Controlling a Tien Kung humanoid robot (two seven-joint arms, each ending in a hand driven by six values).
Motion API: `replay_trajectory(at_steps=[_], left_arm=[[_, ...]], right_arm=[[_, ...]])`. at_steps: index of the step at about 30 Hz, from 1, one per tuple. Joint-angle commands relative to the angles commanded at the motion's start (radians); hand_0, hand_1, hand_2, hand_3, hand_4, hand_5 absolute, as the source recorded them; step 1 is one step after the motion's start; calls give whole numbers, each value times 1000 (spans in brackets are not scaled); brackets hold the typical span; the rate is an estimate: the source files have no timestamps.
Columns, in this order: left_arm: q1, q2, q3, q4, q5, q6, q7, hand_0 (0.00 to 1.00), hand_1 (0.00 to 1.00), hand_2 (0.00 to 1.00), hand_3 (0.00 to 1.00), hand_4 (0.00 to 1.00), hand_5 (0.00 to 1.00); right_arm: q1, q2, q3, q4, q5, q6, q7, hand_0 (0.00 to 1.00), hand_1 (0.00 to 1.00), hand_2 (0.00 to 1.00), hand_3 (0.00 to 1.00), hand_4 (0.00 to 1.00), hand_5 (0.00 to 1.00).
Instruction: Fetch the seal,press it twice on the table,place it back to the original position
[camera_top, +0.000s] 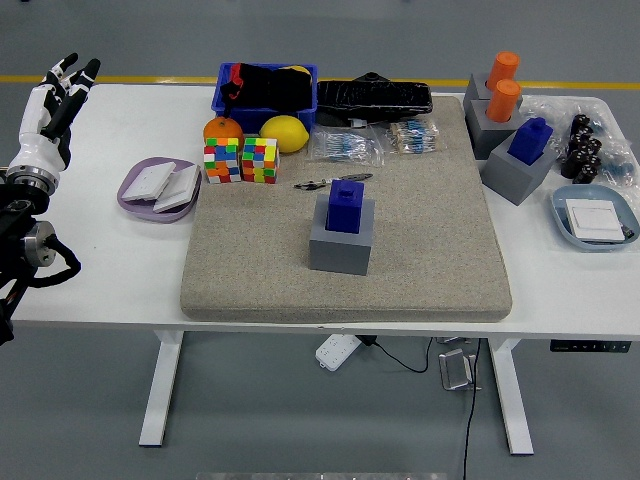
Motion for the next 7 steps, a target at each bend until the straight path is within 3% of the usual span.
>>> replay_trajectory(at_steps=[7], left_arm=[[3,-1,-6,-5,-2,0,-2,926,902,890,945,929,631]], right_arm=[[0,-1,1,-1,-4,0,0,869,732,711,714,827,510]])
